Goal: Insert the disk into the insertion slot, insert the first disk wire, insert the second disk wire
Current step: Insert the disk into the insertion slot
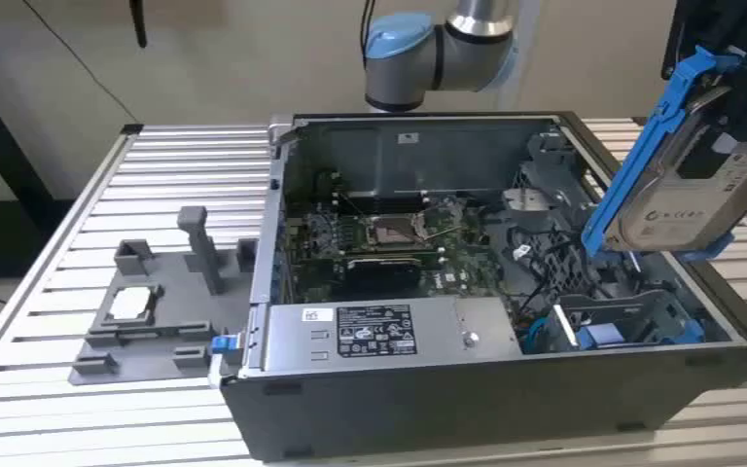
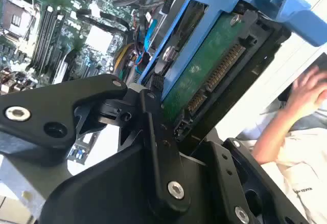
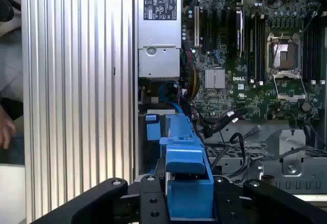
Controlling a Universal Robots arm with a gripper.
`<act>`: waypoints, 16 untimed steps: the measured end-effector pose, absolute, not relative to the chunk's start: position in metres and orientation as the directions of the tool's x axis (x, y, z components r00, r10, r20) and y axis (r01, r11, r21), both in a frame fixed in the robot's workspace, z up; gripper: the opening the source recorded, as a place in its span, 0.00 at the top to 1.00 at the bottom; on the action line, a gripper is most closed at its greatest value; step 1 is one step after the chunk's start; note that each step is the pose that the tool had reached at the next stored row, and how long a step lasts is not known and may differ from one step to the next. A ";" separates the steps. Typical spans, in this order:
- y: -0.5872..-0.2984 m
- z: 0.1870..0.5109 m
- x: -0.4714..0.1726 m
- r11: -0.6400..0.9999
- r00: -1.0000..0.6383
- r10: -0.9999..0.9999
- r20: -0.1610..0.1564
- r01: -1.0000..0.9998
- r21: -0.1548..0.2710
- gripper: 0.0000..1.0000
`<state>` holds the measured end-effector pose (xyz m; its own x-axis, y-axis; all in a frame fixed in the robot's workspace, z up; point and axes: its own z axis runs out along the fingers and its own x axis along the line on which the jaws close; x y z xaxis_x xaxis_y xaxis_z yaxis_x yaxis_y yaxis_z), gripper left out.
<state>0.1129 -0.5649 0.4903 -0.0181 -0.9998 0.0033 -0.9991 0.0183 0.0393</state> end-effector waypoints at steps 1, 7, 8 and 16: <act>-0.565 0.490 0.113 0.018 -0.018 -1.000 0.003 -0.999 0.039 0.67; -0.565 0.490 0.113 0.018 -0.018 -1.000 0.003 -0.999 0.039 0.67; -0.565 0.489 0.113 0.018 -0.018 -1.000 0.003 -0.999 0.039 0.67; -0.565 0.483 0.113 0.018 -0.018 -1.000 0.004 -0.999 0.039 0.67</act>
<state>0.1130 -0.5649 0.4831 -0.0182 -0.9998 0.0035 -0.9991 0.0183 0.0393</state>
